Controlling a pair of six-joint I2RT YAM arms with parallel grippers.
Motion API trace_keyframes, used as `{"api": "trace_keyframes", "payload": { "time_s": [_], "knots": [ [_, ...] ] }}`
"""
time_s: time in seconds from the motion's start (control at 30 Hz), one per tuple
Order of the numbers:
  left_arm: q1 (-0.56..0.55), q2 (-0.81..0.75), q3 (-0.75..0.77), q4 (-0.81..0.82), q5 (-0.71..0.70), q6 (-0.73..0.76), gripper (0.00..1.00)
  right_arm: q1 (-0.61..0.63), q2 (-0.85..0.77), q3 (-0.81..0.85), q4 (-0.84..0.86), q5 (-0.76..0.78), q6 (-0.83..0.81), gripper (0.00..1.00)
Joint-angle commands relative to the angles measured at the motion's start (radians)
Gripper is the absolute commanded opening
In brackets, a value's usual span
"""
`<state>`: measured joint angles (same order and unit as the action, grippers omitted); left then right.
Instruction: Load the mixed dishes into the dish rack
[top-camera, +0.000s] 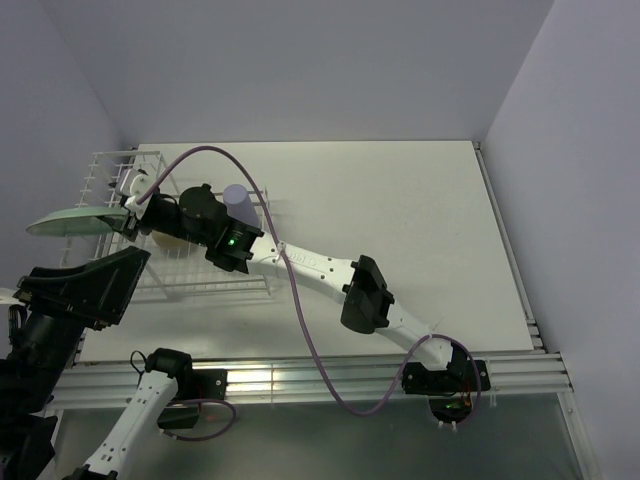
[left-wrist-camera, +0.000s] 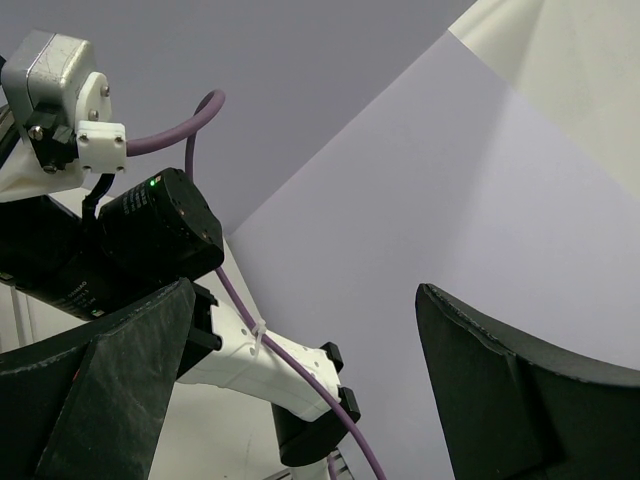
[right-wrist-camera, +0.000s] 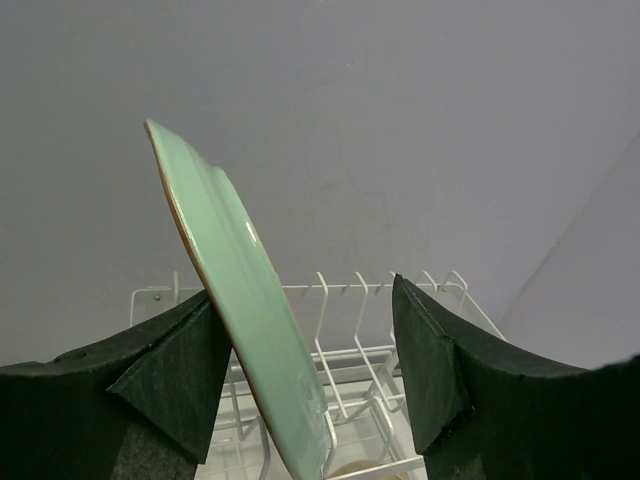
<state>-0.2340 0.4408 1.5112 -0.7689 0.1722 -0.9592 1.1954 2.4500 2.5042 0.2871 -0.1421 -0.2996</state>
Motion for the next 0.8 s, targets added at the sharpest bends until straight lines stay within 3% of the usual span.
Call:
{"api": "trace_keyframes", "payload": {
  "time_s": [0.0, 0.77],
  "knots": [
    [0.005, -0.011, 0.001, 0.022, 0.018, 0.007, 0.99, 0.001, -0.034, 0.039, 0.028, 0.007, 0.001, 0.7],
    [0.005, -0.033, -0.034, 0.028, 0.004, -0.003, 0.99, 0.036, -0.131, -0.126, -0.02, -0.025, -0.021, 0.77]
  ]
}}
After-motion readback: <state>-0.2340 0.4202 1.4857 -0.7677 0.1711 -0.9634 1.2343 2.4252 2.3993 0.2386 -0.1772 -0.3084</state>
